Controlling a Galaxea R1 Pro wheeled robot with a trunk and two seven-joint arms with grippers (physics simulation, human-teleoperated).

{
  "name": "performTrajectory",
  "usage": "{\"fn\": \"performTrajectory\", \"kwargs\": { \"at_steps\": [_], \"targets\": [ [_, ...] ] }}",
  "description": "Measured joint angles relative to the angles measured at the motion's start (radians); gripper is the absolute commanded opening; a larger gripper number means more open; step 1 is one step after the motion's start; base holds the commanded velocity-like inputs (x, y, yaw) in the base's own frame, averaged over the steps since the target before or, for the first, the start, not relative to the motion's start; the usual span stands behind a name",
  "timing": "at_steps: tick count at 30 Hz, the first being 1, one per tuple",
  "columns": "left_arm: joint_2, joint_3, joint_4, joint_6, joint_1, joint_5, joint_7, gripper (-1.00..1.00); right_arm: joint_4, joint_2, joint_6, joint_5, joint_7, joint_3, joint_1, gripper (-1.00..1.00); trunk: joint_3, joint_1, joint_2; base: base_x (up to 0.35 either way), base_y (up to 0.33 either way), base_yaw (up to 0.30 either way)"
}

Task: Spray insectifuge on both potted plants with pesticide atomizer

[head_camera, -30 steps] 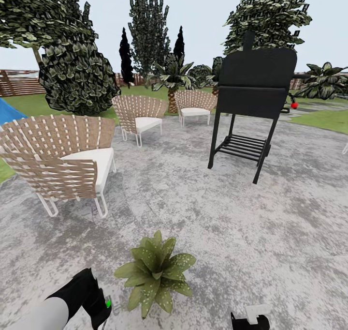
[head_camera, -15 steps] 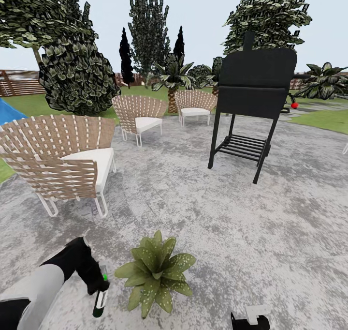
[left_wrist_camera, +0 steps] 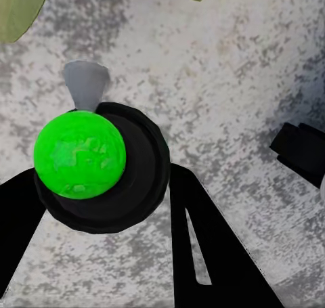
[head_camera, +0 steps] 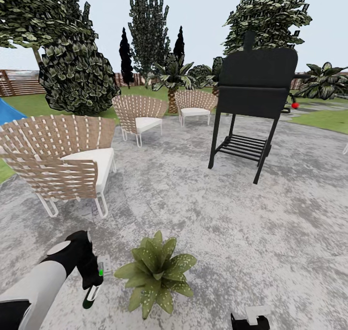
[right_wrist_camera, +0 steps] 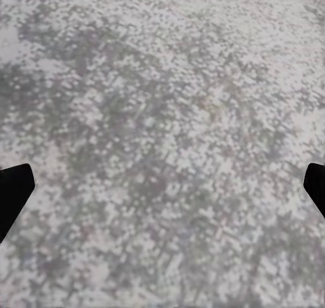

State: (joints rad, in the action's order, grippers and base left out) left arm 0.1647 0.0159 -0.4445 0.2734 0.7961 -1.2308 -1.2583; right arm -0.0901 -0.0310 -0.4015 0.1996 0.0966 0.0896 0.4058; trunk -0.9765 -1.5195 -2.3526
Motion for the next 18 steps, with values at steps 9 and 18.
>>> {"fn": "performTrajectory", "kwargs": {
  "at_steps": [9, 18],
  "targets": [
    [-0.038, 0.002, 0.006, 0.002, 0.0, 0.0, 0.012, -1.0, -0.001, -0.003, 0.0, 0.0, 0.002, 0.002, 0.0, 1.0, 0.0, 0.0, 0.0, 0.154, 0.017, 0.0],
    [-0.032, -0.001, 0.043, -0.034, -0.017, -0.045, 0.077, -1.0, -0.002, -0.003, 0.0, 0.0, 0.002, 0.002, 0.0, 1.0, 0.0, 0.0, 0.0, 0.005, 0.0, 0.0]
  ]
}}
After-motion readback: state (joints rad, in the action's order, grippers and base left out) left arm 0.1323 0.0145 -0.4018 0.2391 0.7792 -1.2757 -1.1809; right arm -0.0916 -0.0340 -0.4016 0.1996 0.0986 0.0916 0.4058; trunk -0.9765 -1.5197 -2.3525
